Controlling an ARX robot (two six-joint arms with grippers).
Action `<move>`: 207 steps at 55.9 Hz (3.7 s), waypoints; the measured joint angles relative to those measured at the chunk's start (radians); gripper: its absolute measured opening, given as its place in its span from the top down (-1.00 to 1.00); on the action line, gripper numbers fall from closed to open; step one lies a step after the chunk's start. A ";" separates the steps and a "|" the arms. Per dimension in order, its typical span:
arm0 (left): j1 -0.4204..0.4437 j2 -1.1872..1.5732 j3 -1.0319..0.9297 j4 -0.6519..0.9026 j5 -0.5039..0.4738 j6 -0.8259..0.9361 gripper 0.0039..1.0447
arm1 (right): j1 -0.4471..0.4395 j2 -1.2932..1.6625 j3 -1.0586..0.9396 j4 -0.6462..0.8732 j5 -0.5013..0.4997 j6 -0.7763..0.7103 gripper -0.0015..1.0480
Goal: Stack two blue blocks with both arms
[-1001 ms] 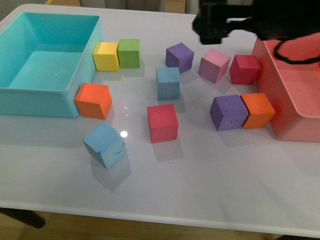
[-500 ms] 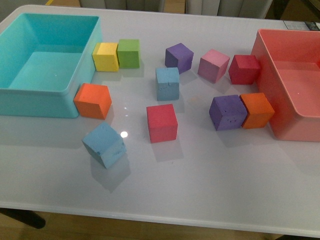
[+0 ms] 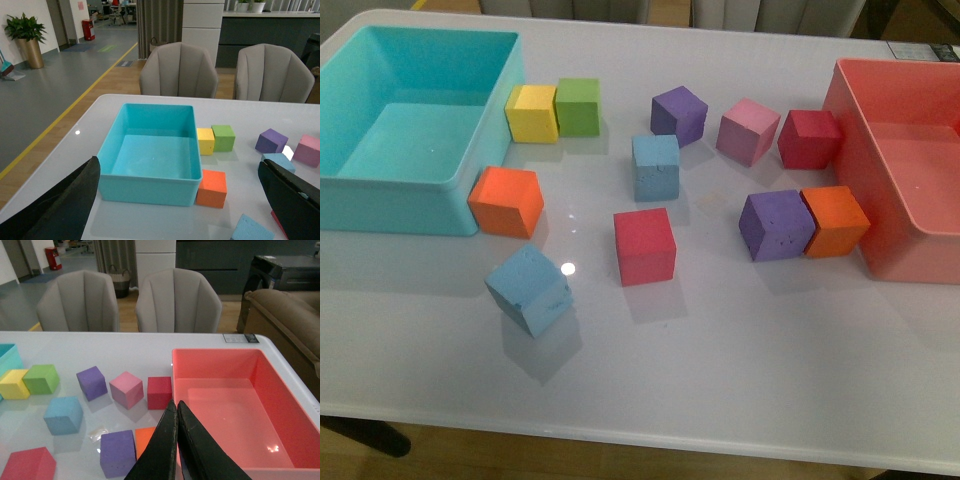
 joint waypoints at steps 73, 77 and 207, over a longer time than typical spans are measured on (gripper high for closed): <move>0.000 0.000 0.000 0.000 0.000 0.000 -0.84 | -0.094 -0.825 -0.063 -0.729 -0.093 0.000 0.96; 0.000 0.000 0.000 0.000 0.000 0.000 -0.84 | -0.094 -0.845 -0.063 -0.749 -0.093 0.000 0.96; -0.473 1.889 0.578 0.465 -0.236 0.071 -0.84 | -0.094 -1.061 -0.063 -0.970 -0.093 -0.001 -0.83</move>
